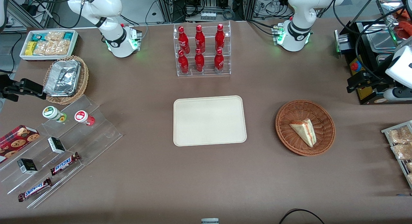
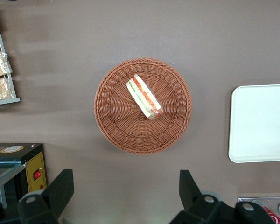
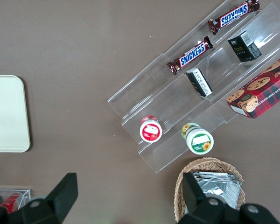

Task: Place sandwich from basket to tray
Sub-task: 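Move the left gripper down over the wrapped sandwich in the wicker basket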

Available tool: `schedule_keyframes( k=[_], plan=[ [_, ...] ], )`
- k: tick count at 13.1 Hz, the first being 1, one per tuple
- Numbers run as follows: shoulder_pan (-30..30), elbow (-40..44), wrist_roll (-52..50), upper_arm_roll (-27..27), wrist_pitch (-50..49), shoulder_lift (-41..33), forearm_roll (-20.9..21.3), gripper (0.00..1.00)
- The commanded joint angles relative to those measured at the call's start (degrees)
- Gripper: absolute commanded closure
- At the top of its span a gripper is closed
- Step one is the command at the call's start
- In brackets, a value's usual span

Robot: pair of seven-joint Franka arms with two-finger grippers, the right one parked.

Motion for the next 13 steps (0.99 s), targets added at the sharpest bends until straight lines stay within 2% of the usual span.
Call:
schedule_keyframes(
  k=[1,5,10,13],
  plan=[
    [-0.5,1.2,1.2,0.5,-1.1,0.3,-0.5,0.0],
    [-0.4,-1.7,0.5,0.5,1.4,1.0,-0.2,0.0],
    [-0.5,-9.5,-2.5,0.5,11.4,2.9,0.5,0.0],
    [-0.7,-16.8,-9.2,0.5,21.0,3.7,0.5,0.0]
  ],
)
